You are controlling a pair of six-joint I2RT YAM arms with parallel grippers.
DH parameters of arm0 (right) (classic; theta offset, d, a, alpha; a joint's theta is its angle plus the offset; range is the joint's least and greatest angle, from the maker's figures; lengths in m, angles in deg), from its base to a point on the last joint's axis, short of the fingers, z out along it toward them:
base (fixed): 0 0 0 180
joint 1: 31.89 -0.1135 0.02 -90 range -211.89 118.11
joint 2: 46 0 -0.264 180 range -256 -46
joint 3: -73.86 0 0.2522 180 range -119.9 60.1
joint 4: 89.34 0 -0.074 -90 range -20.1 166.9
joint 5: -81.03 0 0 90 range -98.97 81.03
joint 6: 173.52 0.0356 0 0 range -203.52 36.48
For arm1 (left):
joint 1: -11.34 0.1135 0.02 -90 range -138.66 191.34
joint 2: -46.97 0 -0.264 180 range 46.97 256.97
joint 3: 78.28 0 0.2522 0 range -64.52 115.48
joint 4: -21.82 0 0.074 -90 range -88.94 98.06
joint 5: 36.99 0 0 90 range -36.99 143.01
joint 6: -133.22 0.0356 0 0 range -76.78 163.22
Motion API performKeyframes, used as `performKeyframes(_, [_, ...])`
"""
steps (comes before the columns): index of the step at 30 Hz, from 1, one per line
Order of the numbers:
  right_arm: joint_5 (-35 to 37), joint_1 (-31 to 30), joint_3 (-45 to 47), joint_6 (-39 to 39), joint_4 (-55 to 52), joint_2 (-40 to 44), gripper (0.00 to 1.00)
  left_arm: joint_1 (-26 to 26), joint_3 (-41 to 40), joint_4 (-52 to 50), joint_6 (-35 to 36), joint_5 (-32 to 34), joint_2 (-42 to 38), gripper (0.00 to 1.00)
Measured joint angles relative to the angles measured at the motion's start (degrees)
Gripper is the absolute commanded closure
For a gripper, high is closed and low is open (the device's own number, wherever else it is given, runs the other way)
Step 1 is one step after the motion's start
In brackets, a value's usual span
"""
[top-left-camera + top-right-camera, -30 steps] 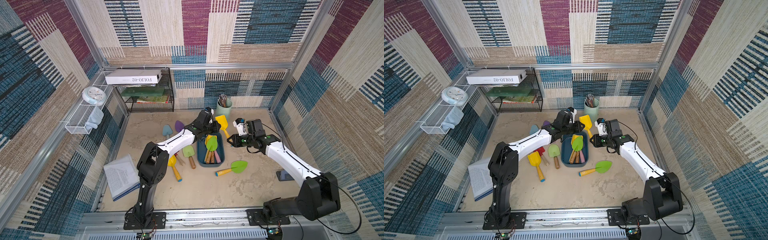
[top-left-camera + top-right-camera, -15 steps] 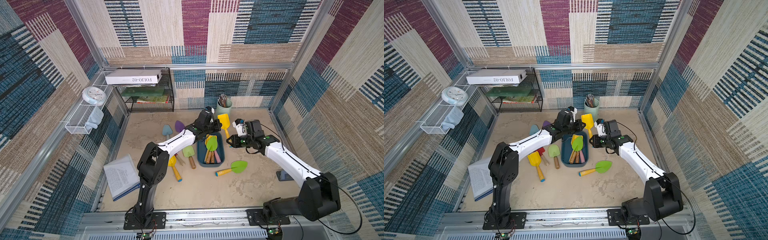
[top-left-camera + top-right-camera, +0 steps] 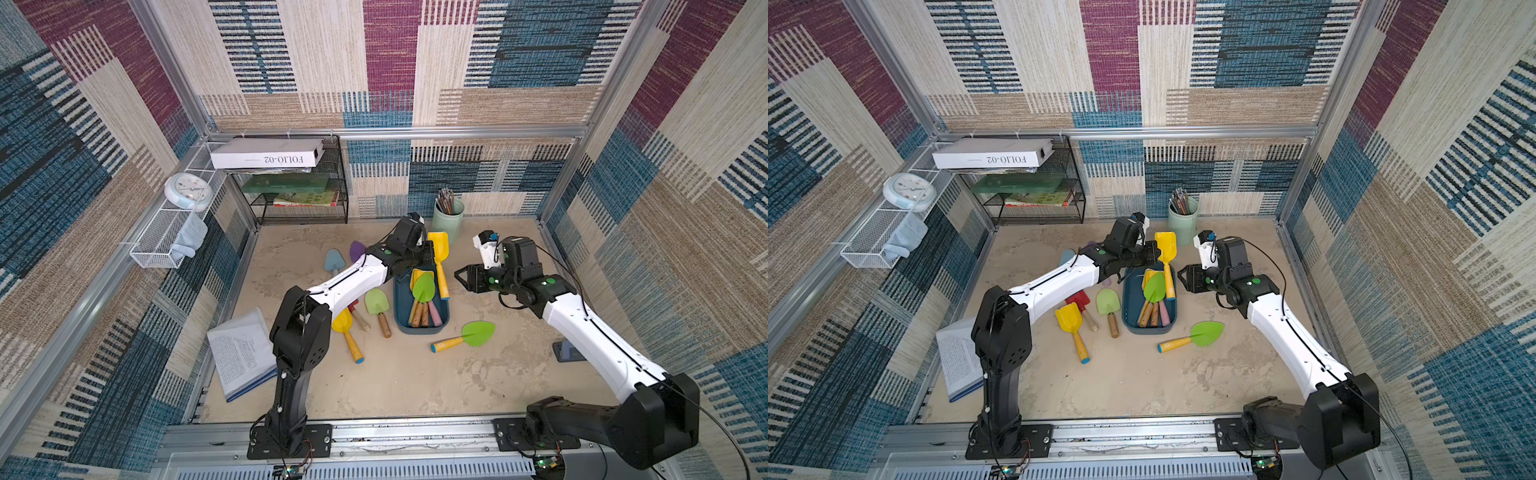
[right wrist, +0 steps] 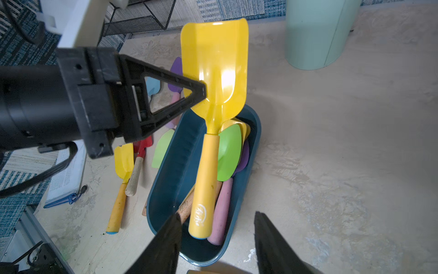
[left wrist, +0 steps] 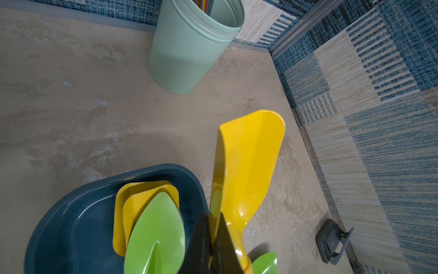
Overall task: Put the shovel into the storage box
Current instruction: Pick up the shovel from the center of the board, then place the shovel in the storage box.
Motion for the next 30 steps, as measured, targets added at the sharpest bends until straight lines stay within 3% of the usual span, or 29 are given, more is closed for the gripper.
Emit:
performKeyframes(4, [1.88, 0.00, 1.07, 0.11, 0.00, 2.14, 0.45, 0.00, 1.33, -6.54, 4.50, 2.71, -1.46, 1.00])
performKeyframes(10, [3.02, 0.00, 1.40, 0.17, 0.02, 2.34, 0.45, 0.00, -2.97, -12.20, 9.46, 8.61, -4.13, 1.00])
performKeyframes(22, [3.28, 0.00, 2.05, 0.15, 0.02, 2.21, 0.45, 0.02, -9.29, -10.27, 11.76, 18.03, -4.85, 1.00])
performKeyframes(30, [3.74, 0.00, 2.05, -0.02, 0.02, 1.95, 0.45, 0.02, -9.16, -6.93, 11.93, 19.54, -3.15, 1.00])
